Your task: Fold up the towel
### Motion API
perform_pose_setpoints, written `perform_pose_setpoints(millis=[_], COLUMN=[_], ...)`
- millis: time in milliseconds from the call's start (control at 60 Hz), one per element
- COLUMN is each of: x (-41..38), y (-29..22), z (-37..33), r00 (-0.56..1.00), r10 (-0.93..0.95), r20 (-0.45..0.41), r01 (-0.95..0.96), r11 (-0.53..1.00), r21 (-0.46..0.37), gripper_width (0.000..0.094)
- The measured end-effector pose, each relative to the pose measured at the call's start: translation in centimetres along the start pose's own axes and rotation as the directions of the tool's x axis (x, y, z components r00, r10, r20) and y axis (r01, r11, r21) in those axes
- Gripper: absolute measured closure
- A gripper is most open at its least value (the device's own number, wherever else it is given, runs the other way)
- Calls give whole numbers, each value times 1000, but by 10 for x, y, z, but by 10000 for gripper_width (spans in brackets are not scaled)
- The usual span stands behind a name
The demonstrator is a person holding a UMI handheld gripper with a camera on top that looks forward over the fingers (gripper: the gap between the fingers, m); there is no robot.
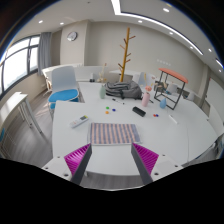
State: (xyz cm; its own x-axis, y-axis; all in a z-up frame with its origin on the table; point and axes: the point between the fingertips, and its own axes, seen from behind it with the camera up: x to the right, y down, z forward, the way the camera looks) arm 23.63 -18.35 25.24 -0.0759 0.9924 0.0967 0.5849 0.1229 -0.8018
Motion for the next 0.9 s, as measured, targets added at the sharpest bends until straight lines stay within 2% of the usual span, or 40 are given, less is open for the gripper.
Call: perform_pose_setpoints(millis=[167, 333, 733, 900], x=[-72, -121, -149, -145], y=[-10, -12, 25, 46], z=[23, 69, 258, 329], r00=[999, 998, 999, 999], r10=[-13, -29, 0, 0], r20=[41, 60, 48, 35], r01=[12, 24, -2, 0], r11=[1000, 996, 999, 1000], r21=[24, 87, 49, 2], gripper_width=[81, 84, 87, 89])
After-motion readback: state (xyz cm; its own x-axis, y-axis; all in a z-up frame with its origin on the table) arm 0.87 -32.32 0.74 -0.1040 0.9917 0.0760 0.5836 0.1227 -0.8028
